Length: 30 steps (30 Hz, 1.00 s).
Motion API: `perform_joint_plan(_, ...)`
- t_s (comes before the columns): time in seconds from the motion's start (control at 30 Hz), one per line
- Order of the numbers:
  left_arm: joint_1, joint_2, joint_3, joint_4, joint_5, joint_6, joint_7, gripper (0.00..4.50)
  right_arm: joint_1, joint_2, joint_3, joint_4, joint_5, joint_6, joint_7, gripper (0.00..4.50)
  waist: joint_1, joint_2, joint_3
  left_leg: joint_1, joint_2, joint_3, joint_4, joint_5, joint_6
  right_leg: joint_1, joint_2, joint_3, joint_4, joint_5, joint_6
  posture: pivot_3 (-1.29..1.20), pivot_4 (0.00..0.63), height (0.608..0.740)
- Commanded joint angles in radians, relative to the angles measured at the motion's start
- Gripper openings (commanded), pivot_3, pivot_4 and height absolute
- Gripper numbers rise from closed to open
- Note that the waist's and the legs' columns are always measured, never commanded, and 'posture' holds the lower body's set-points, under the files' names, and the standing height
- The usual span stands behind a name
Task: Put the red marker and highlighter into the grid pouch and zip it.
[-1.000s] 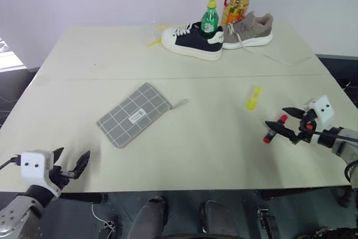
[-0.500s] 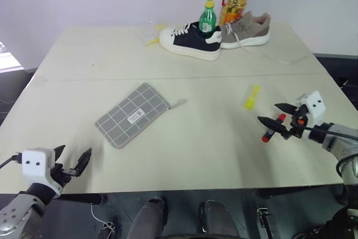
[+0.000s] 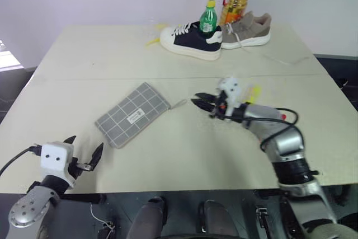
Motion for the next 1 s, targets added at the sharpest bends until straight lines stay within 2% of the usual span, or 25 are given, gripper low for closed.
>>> perform_joint_plan(0.03, 0.014, 0.052, -0.004, 0.028, 0.089, -0.08, -0.021, 4.5, -0.068, 0.101, 0.088, 0.078, -0.086, -0.039, -0.074, 0.02, -0.003, 0.0, 0.0, 0.0, 0.0, 0.0, 0.0, 0.0, 0.0, 0.0, 0.0, 0.0, 0.001, 0.0, 0.0, 0.0, 0.15, 0.734)
perform_joint_plan(0.1, 0.022, 0.093, -0.02, 0.06, 0.152, -0.125, -0.037, 4.5, -0.112, 0.184, 0.177, 0.146, -0.152, -0.037, -0.106, 0.02, -0.012, -0.001, -0.001, 0.002, 0.0, 0.0, -0.001, 0.0, 0.0, -0.001, 0.001, 0.0, 0.002, 0.0, 0.0, 0.0, 0.15, 0.734)
perform_joint_plan(0.17, 0.025, 0.113, -0.022, 0.078, 0.17, -0.157, -0.049, 4.5, -0.146, 0.258, 0.213, 0.222, -0.198, -0.048, -0.147, 0.02, -0.022, 0.0, 0.0, 0.002, 0.001, 0.0, -0.002, 0.001, -0.001, -0.003, 0.001, 0.0, 0.004, 0.0, 0.0, 0.0, 0.15, 0.734)
perform_joint_plan(0.43, 0.049, 0.157, -0.023, 0.126, 0.207, -0.213, -0.096, 4.5, -0.268, 0.466, 0.215, 0.555, -0.265, -0.124, -0.251, 0.02, -0.029, 0.0, 0.0, 0.002, 0.0, -0.001, -0.003, 0.002, -0.003, -0.005, 0.005, 0.0, 0.009, 0.001, 0.002, 0.0, 0.15, 0.734)
perform_joint_plan(0.6, 0.033, 0.177, -0.033, 0.158, 0.241, -0.259, -0.103, 4.5, -0.283, 0.496, 0.228, 0.635, -0.315, -0.126, -0.262, 0.02, -0.03, 0.001, 0.0, 0.002, 0.001, -0.002, -0.003, 0.002, -0.004, -0.01, 0.006, 0.003, 0.015, 0.001, 0.001, 0.0, 0.15, 0.734)
perform_joint_plan(0.8, -0.028, 0.241, -0.106, 0.246, 0.336, -0.382, -0.131, 4.5, -0.266, 0.506, 0.226, 0.623, -0.318, -0.105, -0.237, 0.02, -0.028, 0.001, 0.0, 0.004, 0.001, -0.003, -0.003, 0.002, -0.004, -0.01, 0.008, 0.004, 0.016, 0.001, 0.0, 0.0, 0.15, 0.734)
perform_joint_plan(1.0, -0.192, 0.308, -0.225, 0.436, 0.467, -0.582, -0.104, 4.5, -0.258, 0.512, 0.224, 0.611, -0.32, -0.099, -0.23, 0.02, -0.026, 0.007, -0.005, 0.004, 0.001, -0.003, -0.003, 0.003, -0.005, -0.01, 0.009, 0.005, 0.017, 0.002, 0.002, 0.0, 0.15, 0.734)
